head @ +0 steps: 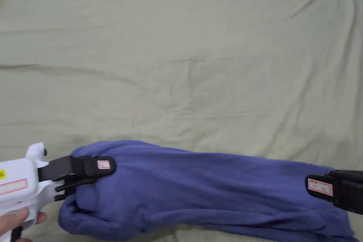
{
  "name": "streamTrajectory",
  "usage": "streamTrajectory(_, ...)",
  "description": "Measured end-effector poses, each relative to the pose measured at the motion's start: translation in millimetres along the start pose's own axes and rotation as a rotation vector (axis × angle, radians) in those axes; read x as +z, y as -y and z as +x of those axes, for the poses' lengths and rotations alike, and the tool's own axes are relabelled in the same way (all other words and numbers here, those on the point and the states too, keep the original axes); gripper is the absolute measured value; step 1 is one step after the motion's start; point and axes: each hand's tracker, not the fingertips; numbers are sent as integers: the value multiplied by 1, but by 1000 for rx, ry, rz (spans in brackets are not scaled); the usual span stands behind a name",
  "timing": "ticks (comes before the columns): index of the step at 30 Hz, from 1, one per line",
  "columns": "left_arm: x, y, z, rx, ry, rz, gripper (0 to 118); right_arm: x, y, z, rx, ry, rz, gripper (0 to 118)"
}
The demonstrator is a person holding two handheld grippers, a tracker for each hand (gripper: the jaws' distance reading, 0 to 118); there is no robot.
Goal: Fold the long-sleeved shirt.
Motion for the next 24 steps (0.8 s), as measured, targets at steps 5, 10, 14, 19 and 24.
streamTrajectory(5, 72, -6, -21, 11, -217, 75, 15, -8, -7, -14, 23, 2, 0, 0)
streamTrajectory(10, 103, 0, -6, 9, -327, 164, 15, -12, -4, -27, 28, 5, -4, 0)
streamTrajectory(14, 68, 12, 37, -53, -364, 167, 16, -12, 2, -33, 19, 40, -15, 0)
streamTrajectory(19, -26, 51, 117, -157, -397, 155, 16, 8, 13, -37, -7, 50, 8, 0)
streamTrajectory(24, -147, 68, 151, -309, -469, -2, 16, 28, 28, -36, -19, 49, 28, 0)
